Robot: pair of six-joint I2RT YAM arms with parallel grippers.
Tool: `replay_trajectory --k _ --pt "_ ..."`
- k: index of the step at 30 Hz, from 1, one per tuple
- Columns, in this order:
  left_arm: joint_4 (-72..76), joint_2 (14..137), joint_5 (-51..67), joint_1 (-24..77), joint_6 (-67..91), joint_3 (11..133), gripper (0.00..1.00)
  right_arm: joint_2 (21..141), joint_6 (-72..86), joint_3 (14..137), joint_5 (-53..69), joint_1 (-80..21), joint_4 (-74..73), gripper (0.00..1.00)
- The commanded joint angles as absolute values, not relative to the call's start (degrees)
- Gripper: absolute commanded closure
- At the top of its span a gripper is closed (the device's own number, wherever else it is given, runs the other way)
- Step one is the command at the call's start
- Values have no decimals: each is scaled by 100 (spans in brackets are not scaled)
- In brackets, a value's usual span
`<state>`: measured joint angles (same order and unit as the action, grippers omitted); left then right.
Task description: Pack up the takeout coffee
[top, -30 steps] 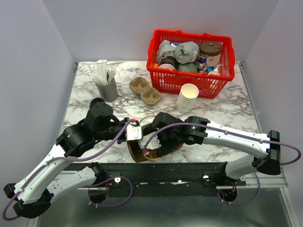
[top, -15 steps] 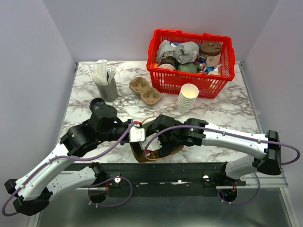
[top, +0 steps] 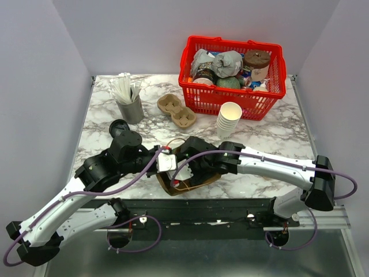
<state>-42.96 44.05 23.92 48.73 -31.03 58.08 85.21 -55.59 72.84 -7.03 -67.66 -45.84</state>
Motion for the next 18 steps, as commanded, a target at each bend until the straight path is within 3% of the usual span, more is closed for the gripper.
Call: replay_trajectory --k 1,12,18 --pt "-3324 4271 2611 4835 -2612 5757 100 8789 -5791 7260 -571 -6653 -4526 47" --pt "-3059 4316 1952 4202 -1582 5748 100 8464 -5880 7067 -431 -6645 -4702 46" --pt "-3111 4307 2372 3815 -1678 5739 100 8481 -5801 7075 -474 -6645 -4773 46"
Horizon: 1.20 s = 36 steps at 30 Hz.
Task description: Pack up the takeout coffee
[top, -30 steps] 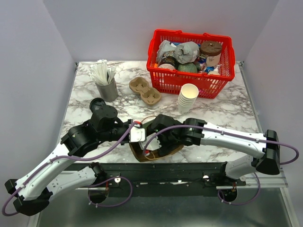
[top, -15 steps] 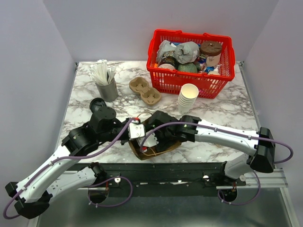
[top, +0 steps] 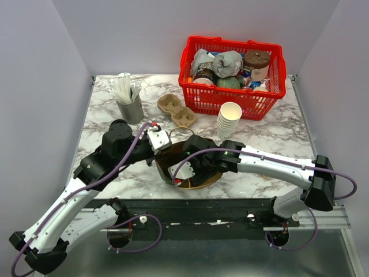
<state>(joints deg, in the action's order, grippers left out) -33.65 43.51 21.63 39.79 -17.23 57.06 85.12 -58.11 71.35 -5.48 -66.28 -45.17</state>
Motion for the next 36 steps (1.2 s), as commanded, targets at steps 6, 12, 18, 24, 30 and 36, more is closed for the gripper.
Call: replay_trajectory --k 6,12,18,24,30,36 --pt "-3401 4149 3181 3814 -2380 5564 100 8482 -5748 6979 -492 -6583 -4685 46" --pt "-3349 3902 3454 3814 -2794 5353 100 8718 -5748 6943 -413 -6548 -4588 46" --pt "-3436 3815 3577 3814 -3234 5274 100 8807 -5669 6943 -387 -6522 -4465 46" --pt "-3454 3806 3656 3814 -3357 5238 100 8912 -5625 6882 -264 -6478 -4430 46" --pt "-3489 3815 3612 3814 -3498 5256 100 9079 -5669 6847 -150 -6416 -4412 45" --pt "-3595 3928 3595 3814 -3507 5335 100 9123 -5669 6601 -79 -6355 -4263 44"
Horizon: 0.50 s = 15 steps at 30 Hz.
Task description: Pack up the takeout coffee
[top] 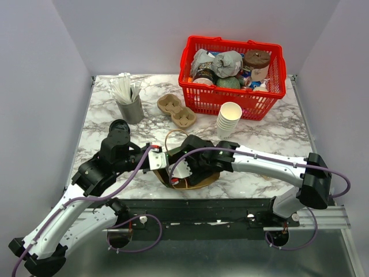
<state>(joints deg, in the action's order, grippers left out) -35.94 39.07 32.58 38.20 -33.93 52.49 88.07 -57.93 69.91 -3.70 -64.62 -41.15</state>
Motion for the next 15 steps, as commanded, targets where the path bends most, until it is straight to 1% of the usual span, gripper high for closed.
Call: replay_trajectory --k 1,9,12,15 --pt "-3603 3946 3603 3814 -3507 5344 100 9149 -5669 6583 -70 -6346 -4254 44" --pt "-3603 4069 3595 3823 -3507 5423 100 9203 -5801 6416 -123 -6153 -4289 43" --pt "-3647 4069 3568 3814 -3542 5458 100 9053 -5923 6364 -141 -6109 -4315 39" --pt "-3683 4061 3525 3814 -3603 5476 100 8921 -5994 6354 -176 -6100 -4315 32"
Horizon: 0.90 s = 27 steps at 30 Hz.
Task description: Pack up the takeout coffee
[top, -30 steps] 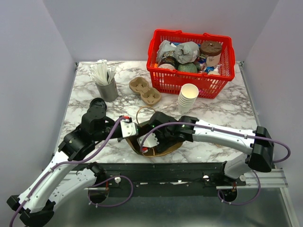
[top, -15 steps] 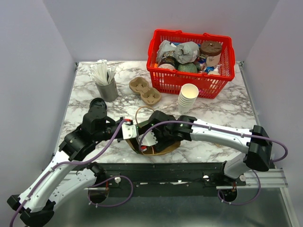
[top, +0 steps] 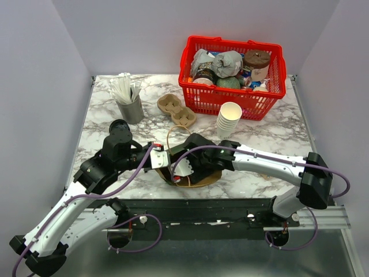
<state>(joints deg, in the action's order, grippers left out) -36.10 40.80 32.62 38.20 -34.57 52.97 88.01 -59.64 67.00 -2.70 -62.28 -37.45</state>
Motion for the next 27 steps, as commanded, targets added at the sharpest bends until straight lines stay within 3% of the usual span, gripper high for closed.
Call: replay_trajectory --k 1,3,4,27 --pt "-3683 4052 3516 3814 -3621 5467 100 8912 -5951 6415 -167 -6100 -4315 28" --pt "-3674 4061 3516 3815 -3621 5441 100 8877 -5924 6477 -123 -6091 -4333 21" --pt "-3665 4061 3507 3814 -3612 5440 100 8877 -5880 6538 -114 -6100 -4333 0" --pt "-3516 4131 3463 3814 -3489 5379 100 8525 -5590 7233 210 -6100 -4798 0"
